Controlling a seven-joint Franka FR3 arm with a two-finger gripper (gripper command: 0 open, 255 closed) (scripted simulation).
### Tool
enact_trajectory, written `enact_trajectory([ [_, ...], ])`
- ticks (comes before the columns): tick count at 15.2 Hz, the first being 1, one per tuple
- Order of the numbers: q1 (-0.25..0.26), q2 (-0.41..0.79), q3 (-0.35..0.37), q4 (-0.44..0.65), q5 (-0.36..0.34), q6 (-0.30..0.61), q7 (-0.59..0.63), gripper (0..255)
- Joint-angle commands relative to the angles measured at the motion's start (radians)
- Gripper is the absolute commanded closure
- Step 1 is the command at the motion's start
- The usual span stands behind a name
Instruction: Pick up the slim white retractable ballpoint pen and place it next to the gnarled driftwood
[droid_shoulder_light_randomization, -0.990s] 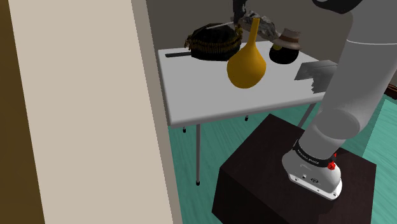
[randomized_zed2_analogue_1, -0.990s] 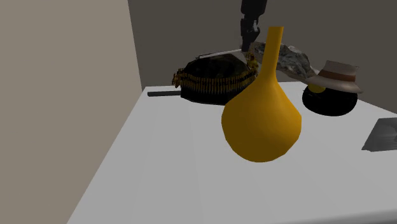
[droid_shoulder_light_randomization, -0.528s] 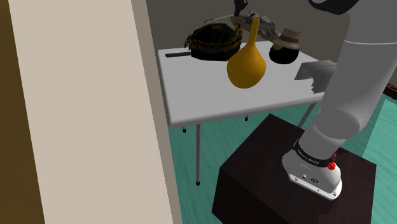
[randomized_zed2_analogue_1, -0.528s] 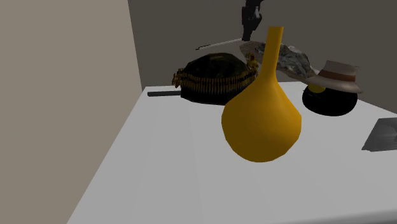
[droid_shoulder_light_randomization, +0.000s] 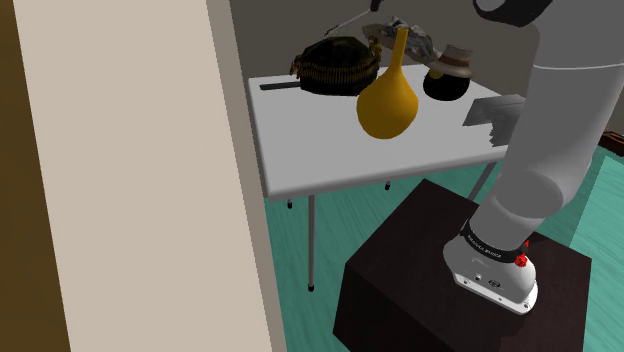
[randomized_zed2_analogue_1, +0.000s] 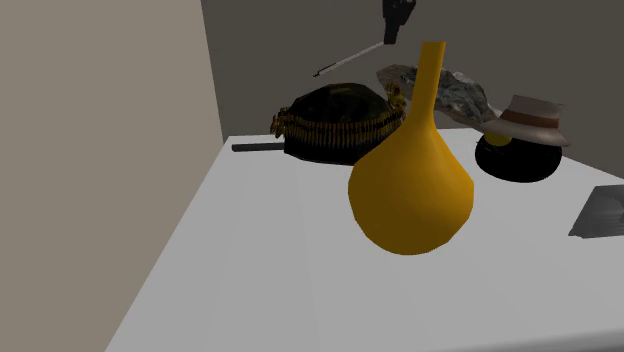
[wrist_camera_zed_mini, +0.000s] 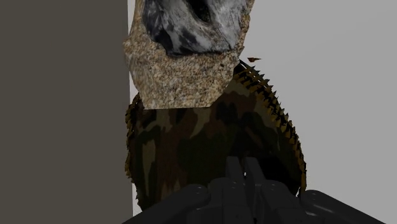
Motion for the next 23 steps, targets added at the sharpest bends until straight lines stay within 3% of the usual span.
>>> enact_trajectory([
  [1, -0.008, 0.018, -0.001, 0.053, 0.009, -0.037, -0.005, 255],
  [7, -0.044, 0.086, -0.001, 0.232, 0.043, -0.15, -0.018, 255],
  [10, -0.022, -0.054, -0.017, 0.033, -0.005, -0.083, -0.043, 255],
  [14, -0.019, -0.203, -0.033, -0.151, -0.057, -0.033, -0.076, 255],
  [23, -0.064, -0.459, -0.074, -0.412, -0.147, 0.002, -0.171, 255],
])
